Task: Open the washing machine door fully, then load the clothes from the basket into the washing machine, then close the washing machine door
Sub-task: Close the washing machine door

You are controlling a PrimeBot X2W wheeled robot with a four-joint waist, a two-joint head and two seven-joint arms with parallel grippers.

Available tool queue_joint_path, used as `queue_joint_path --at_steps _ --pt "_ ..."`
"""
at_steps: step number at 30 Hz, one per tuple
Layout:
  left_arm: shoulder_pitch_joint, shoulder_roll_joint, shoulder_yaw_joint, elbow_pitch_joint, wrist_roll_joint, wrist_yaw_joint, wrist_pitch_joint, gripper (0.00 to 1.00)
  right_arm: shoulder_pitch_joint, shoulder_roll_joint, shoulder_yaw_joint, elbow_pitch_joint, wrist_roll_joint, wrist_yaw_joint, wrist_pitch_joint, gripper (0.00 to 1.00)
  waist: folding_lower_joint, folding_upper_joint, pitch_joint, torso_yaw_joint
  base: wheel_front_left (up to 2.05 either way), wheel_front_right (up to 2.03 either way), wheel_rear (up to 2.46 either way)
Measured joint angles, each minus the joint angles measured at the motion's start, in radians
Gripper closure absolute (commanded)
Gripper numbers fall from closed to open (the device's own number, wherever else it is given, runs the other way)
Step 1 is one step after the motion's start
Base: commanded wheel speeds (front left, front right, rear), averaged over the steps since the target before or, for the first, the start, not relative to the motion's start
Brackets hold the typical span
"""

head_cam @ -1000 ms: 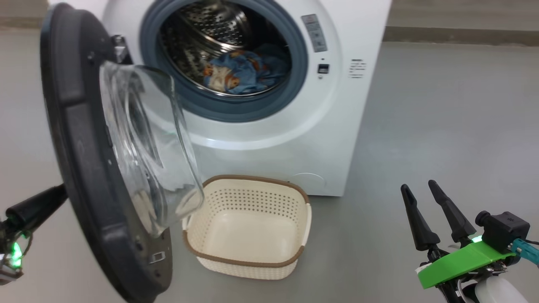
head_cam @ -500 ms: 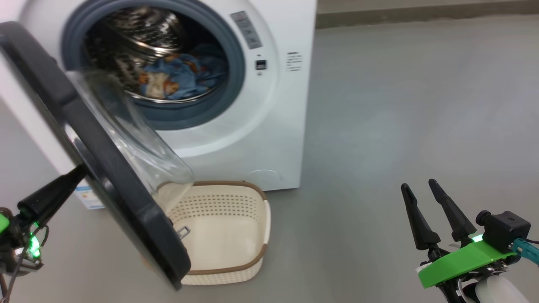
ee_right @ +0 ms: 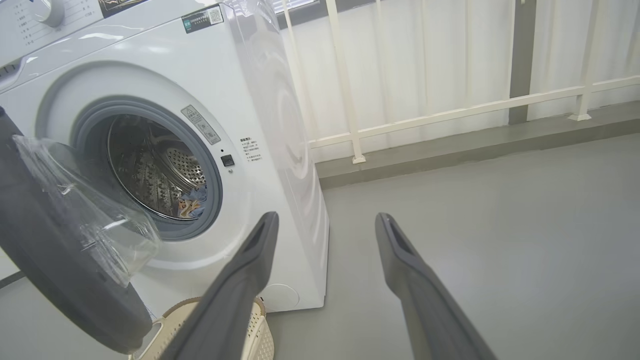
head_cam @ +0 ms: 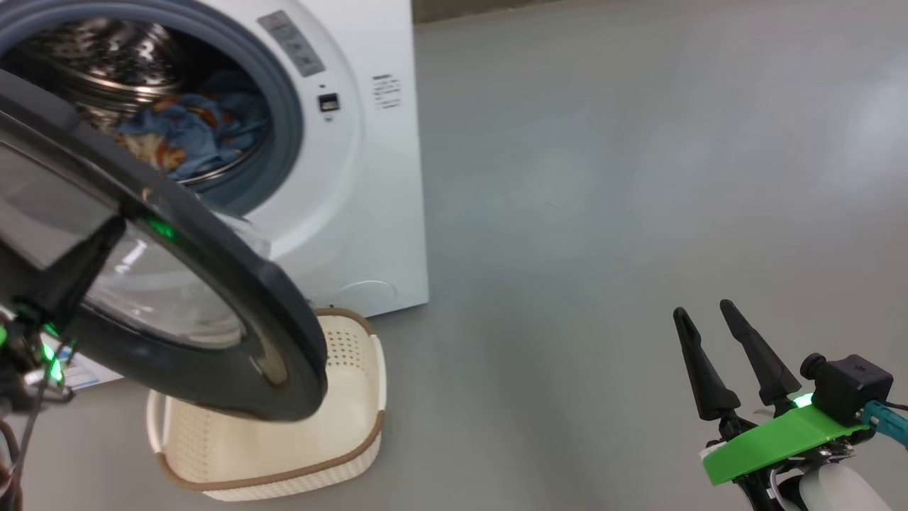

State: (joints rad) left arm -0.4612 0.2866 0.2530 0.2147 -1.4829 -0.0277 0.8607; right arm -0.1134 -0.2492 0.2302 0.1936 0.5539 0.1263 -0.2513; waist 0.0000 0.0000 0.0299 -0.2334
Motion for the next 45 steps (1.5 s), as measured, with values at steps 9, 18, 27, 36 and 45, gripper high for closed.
queue_joint_path --at_steps 9,18,27,36,45 --pt "-0.08 -0.001 0.002 0.058 0.043 -0.034 -0.061 1.0 -0.003 0.0 0.0 -0.001 -0.001 0.0 -0.001 0.0 0.0001 0.0 0.038 -0.042 0.0 0.0 0.0" --pt "-0.089 -0.001 -0.019 0.085 0.066 -0.055 -0.062 1.0 -0.008 0.003 -0.002 0.002 -0.009 0.0 -0.001 0.0 0.0 0.0 0.035 -0.008 0.0 0.0 0.0" --pt "-0.071 0.012 -0.028 0.077 0.116 -0.077 -0.09 0.43 -0.008 0.0 0.0 0.005 -0.009 0.0 -0.001 0.0 0.0 0.0 0.027 0.053 0.0 0.0 0.0" --pt "0.071 0.058 -0.061 -0.028 0.301 -0.096 -0.277 0.0 -0.008 -0.006 -0.003 0.007 -0.009 0.0 -0.001 0.0 0.0 0.0 0.015 0.119 0.0 0.0 0.0" --pt "0.263 0.104 -0.148 -0.122 0.465 -0.098 -0.59 0.0 -0.007 -0.01 -0.007 0.005 -0.009 0.0 -0.001 0.0 0.0 0.0 0.007 0.157 0.0 0.0 0.0"
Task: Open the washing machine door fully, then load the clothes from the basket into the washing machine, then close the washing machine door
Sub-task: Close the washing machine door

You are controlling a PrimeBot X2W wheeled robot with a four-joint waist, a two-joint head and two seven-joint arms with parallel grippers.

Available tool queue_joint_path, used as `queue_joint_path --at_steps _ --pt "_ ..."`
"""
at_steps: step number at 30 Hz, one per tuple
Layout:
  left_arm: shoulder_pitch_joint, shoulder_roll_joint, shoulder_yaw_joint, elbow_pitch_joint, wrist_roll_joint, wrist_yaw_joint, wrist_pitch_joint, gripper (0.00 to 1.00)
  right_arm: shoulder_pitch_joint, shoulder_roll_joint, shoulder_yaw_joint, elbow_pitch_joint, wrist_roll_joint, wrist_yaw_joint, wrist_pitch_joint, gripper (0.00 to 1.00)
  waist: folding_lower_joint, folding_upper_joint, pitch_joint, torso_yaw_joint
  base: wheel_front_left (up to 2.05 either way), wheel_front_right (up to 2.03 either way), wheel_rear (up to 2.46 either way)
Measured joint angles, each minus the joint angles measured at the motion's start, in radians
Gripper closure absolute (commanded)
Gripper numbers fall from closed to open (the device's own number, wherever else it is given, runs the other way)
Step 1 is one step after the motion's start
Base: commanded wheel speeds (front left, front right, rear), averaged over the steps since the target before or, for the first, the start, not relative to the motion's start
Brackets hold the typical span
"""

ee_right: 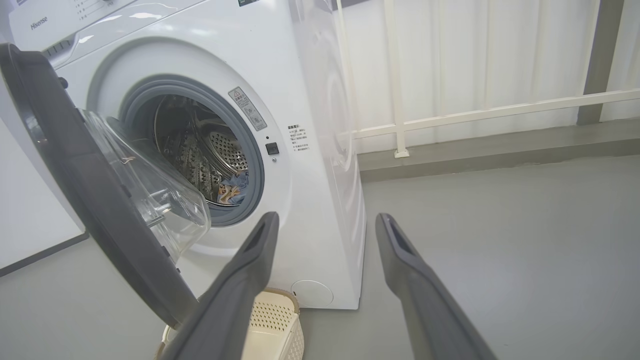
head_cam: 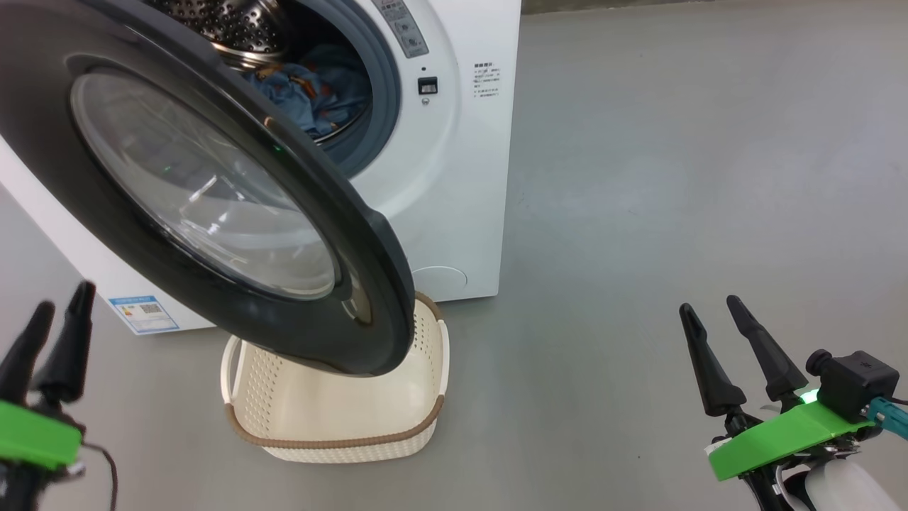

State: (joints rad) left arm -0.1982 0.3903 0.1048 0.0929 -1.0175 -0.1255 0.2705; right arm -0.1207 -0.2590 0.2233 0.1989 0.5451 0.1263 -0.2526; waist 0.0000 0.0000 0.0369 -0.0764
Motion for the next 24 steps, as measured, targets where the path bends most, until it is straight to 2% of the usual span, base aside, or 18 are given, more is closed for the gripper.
queue_joint_path --at_steps 6,14,19,24 --pt "0.118 0.005 -0.047 -0.019 0.144 0.0 -0.202 0.0 0.0 -0.004 -0.003 -0.006 0.0 0.0 0.0 0.0 -0.0001 0.0 0.0 0.006 0.0 0.0 0.0" --pt "0.142 0.005 -0.092 0.022 0.286 0.0 -0.404 0.0 0.001 -0.012 -0.013 -0.015 0.0 0.0 0.0 0.0 -0.0001 0.0 0.006 0.011 0.0 0.0 0.0" --pt "0.142 0.005 -0.117 0.041 0.347 -0.002 -0.472 0.0 0.001 -0.015 -0.035 -0.024 0.0 0.0 0.0 0.0 0.0 0.0 0.018 0.012 0.0 0.0 0.0" --pt "0.142 0.004 -0.124 0.065 0.389 -0.002 -0.496 0.0 0.002 -0.015 -0.036 -0.025 -0.001 0.0 0.0 0.0 0.0 0.0 0.021 0.014 0.0 0.0 0.0"
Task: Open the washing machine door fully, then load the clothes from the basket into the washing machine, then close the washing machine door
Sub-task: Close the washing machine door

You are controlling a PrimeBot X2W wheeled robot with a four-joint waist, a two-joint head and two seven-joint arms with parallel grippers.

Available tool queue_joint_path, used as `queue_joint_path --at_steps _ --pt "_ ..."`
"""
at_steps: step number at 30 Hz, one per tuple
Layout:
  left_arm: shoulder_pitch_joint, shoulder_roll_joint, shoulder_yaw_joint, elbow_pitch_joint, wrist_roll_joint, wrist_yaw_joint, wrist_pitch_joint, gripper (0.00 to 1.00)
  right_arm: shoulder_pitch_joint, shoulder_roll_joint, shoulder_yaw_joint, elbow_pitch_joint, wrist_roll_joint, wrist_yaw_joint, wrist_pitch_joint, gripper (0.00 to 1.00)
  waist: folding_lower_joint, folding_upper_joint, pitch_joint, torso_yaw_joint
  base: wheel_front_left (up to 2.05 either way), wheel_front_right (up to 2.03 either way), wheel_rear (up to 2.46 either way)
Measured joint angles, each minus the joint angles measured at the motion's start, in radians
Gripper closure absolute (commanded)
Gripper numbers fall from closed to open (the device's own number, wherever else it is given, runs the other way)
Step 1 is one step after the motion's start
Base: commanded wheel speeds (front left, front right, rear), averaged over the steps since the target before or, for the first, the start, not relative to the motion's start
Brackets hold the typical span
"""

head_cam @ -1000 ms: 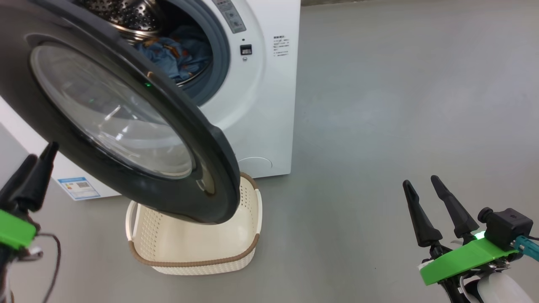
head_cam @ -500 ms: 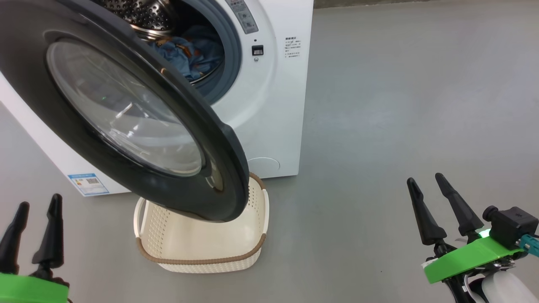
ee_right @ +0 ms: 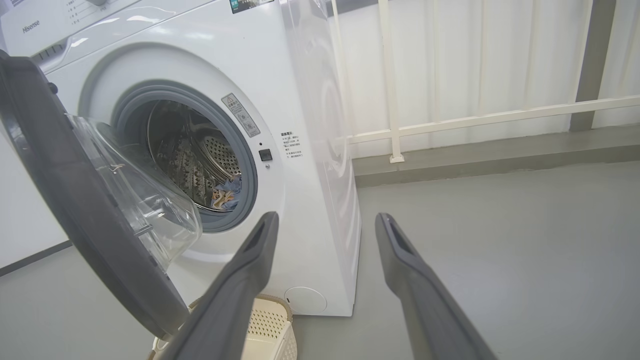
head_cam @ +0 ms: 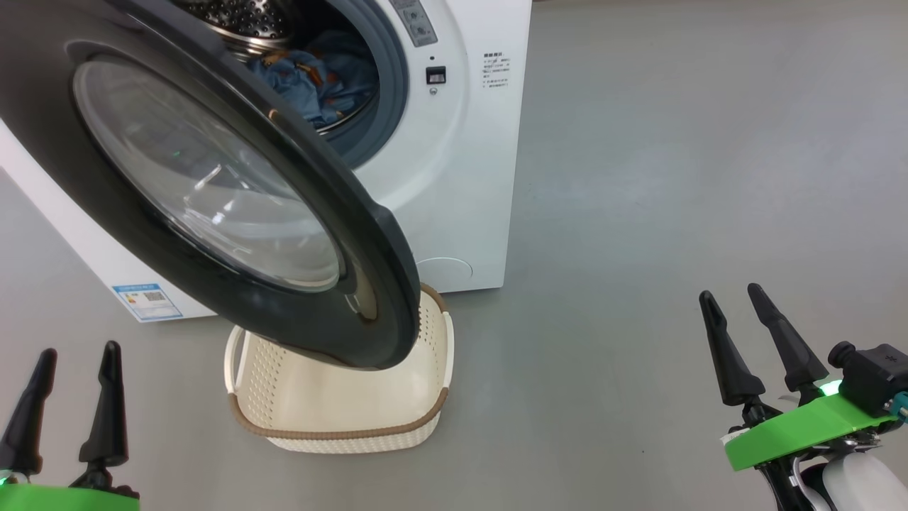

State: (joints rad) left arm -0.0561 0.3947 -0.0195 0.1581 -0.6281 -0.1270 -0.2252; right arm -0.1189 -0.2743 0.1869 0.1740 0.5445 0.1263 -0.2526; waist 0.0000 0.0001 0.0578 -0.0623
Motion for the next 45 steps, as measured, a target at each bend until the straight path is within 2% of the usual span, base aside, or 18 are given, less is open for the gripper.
queue_joint_path --at_steps 13,39,40,42,44,45 --pt "0.02 -0.037 0.011 0.04 0.04 0.0 -0.023 0.0 0.004 -0.007 -0.005 0.001 0.0 0.0 0.0 0.0 -0.0001 0.0 -0.016 0.01 0.0 0.0 0.0" --pt "0.02 -0.066 0.026 0.041 0.067 0.0 -0.03 0.0 0.004 -0.011 0.002 0.007 0.0 0.0 0.0 0.0 -0.0001 0.0 -0.016 0.032 0.0 0.0 0.0" --pt "0.02 -0.067 0.026 0.041 0.068 0.0 -0.03 0.0 0.004 -0.011 0.002 0.007 0.0 0.0 0.0 0.09 0.0 0.0 -0.016 0.034 0.0 0.0 0.0" --pt "0.02 -0.067 0.026 0.041 0.068 0.0 -0.03 0.0 0.004 -0.011 0.002 0.007 0.0 0.0 0.0 0.57 -0.0001 0.0 -0.017 0.037 0.0 0.0 0.0" --pt "0.02 -0.067 0.025 0.041 0.068 0.0 -0.03 0.0 0.004 -0.012 0.002 0.006 0.0 0.0 0.0 1.0 0.0 0.0 -0.017 0.042 0.0 0.0 0.0" --pt "0.02 -0.067 0.023 0.041 0.068 0.0 -0.03 0.0 0.004 -0.013 0.002 0.004 0.0 0.0 0.0 1.0 0.0 0.0 -0.017 0.046 0.0 0.0 0.0"
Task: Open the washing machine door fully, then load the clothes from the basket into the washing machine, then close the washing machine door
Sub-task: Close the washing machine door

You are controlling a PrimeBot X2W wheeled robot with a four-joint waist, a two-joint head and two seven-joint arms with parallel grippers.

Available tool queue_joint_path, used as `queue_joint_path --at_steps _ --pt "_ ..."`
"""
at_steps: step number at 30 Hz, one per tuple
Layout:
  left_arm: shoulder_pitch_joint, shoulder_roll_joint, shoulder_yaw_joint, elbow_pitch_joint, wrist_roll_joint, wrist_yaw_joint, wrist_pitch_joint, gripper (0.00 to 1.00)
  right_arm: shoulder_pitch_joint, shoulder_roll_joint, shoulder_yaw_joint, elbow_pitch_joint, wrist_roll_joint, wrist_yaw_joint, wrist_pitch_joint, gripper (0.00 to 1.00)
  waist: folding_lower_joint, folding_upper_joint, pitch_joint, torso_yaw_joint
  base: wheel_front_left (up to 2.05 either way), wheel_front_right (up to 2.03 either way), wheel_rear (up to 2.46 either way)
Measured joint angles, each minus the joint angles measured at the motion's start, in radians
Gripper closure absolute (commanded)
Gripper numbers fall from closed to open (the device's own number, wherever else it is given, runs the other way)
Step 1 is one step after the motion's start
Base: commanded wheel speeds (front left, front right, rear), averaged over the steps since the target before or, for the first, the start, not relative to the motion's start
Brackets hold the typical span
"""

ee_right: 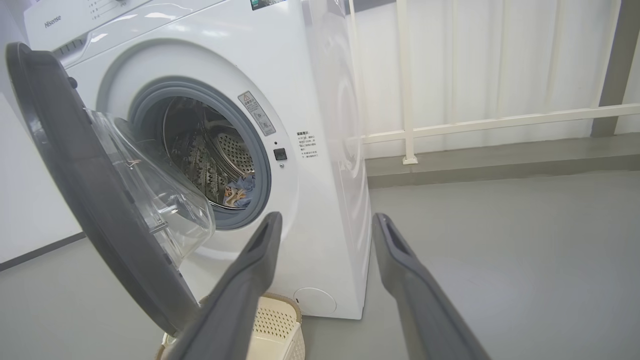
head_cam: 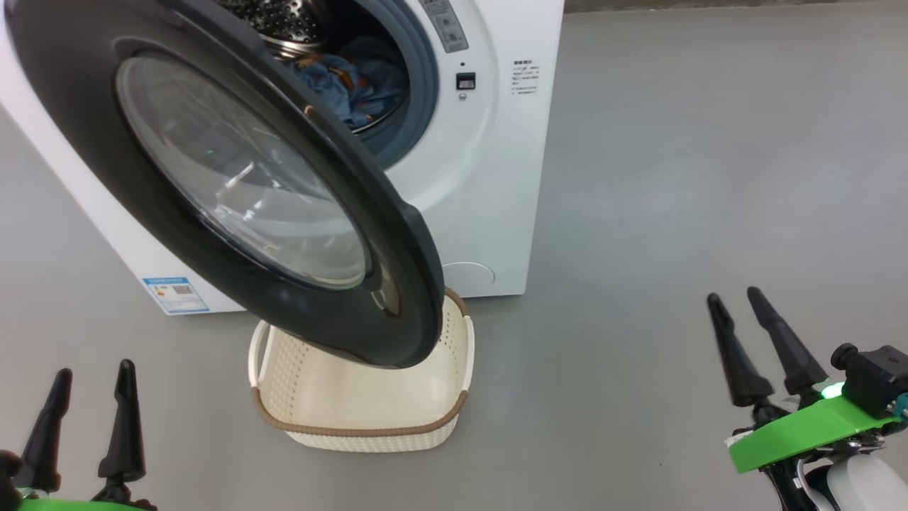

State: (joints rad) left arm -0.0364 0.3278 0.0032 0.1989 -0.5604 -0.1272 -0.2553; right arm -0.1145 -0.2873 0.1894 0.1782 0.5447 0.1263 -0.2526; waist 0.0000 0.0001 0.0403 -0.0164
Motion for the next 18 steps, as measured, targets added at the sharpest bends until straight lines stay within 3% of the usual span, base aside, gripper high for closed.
queue_joint_path --at_steps 8,18 --pt "0.0 -0.001 -0.017 0.011 0.0 0.0 0.0 0.0 -0.011 -0.004 0.015 -0.059 -0.045 0.0 0.0 1.0 0.0 0.0 -0.005 0.045 0.0 0.0 0.0" --pt "-0.001 -0.001 -0.044 0.021 -0.005 0.0 0.0 0.0 -0.101 0.002 0.184 -0.246 -0.031 0.0 -0.001 1.0 0.0 0.0 -0.014 0.136 0.0 0.0 0.0"
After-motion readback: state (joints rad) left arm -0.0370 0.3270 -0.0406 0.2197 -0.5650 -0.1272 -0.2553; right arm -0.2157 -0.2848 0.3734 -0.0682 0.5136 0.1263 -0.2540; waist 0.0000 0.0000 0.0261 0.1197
